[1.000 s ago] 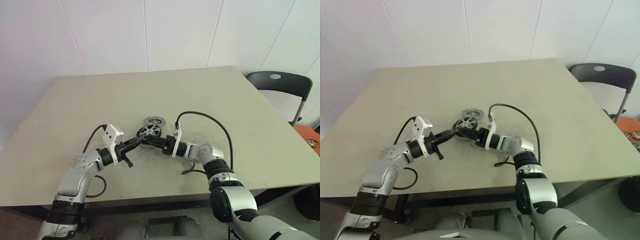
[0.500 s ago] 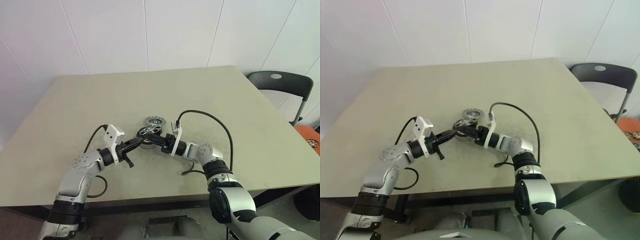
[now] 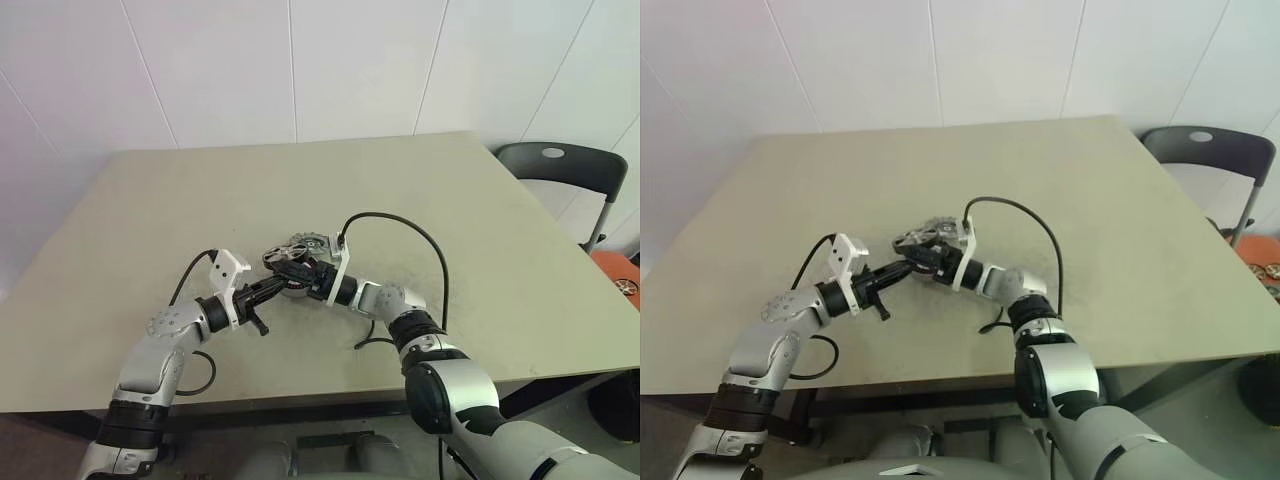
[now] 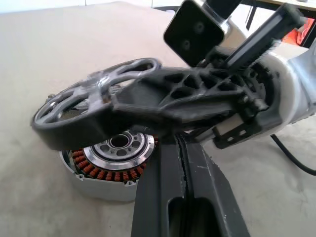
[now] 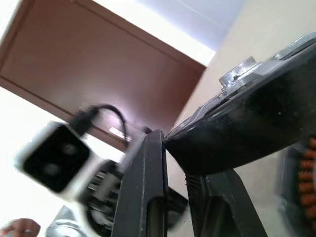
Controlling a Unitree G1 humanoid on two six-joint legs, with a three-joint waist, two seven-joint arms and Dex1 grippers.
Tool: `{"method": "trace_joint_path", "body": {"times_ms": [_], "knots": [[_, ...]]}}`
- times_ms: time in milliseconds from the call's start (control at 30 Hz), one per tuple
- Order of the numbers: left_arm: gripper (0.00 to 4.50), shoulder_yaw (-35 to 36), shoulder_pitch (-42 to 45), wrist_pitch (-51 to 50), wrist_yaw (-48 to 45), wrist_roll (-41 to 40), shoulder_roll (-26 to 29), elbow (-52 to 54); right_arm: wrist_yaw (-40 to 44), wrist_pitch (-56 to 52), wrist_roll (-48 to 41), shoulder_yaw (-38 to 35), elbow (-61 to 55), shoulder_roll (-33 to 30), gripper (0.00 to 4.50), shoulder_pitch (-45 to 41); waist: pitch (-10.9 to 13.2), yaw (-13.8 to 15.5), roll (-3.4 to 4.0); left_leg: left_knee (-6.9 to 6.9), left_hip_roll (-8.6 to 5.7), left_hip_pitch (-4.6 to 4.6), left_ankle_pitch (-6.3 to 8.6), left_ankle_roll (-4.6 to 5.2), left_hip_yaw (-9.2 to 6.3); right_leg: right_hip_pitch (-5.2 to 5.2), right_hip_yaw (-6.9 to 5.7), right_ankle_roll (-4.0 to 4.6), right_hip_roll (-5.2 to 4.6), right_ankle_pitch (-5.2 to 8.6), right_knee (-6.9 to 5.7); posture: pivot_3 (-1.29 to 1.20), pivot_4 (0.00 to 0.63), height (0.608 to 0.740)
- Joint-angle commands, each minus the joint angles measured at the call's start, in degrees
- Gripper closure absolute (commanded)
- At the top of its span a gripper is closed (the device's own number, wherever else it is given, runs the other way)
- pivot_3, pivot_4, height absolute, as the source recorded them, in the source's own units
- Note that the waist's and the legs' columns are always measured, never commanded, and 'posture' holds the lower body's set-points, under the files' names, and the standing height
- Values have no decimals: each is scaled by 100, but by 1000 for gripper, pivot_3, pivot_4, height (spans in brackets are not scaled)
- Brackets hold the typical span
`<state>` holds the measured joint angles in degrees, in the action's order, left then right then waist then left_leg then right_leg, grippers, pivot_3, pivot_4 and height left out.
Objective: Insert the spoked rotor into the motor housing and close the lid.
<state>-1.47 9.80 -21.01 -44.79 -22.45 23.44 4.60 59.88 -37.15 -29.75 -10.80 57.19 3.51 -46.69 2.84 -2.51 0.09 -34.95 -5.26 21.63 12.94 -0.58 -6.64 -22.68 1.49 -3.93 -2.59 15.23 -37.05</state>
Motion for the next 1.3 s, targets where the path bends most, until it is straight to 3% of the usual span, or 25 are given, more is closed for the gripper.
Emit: {"method": "trace_joint_path", "body": {"times_ms": [33, 300, 967, 1033, 1233, 1300], "knots": [[4500, 200, 78, 28, -37, -124, 107, 219, -7, 329, 163, 7, 242, 39, 4294, -199, 0, 2, 0, 0, 0, 0, 0, 0, 0, 0, 0, 0, 0, 0, 0, 0, 0, 740], [4500, 610, -72, -57, -159, -314, 538, 241, 37, 566, 332, -38, 442, -49, 4294, -233, 2, -6, 3, 2, 1, -3, 0, 0, 0, -1, 1, 3, 1, 2, -1, 0, 0, 740], [4500, 504, -93, -62, -157, -265, 455, 257, -319, 777, 662, -27, 736, -258, 4294, -78, 0, 9, 3, -11, 0, -25, 1, -2, -2, 14, -1, 17, 0, 10, -1, 0, 0, 740], [4500, 489, -85, -66, -147, -261, 447, 262, -282, 739, 694, 13, 710, -276, 3543, -65, -1, 14, 4, -11, 0, -26, 1, -2, -3, 14, -1, 17, 0, 10, -2, 0, 0, 740], [4500, 473, -72, -61, -136, -244, 447, 247, -147, 215, 717, 77, 477, -484, 1887, -80, -5, 7, 6, -14, 0, -38, 1, -3, -4, 26, -2, 18, 0, 11, -4, 0, 0, 740], [4500, 471, -74, -58, -134, -239, 445, 244, -91, -35, 706, 126, 319, -588, 1887, -50, -4, 21, 8, -19, 1, -39, 2, -4, -5, 32, -6, 6, -5, 20, -4, 0, 0, 740]]}}
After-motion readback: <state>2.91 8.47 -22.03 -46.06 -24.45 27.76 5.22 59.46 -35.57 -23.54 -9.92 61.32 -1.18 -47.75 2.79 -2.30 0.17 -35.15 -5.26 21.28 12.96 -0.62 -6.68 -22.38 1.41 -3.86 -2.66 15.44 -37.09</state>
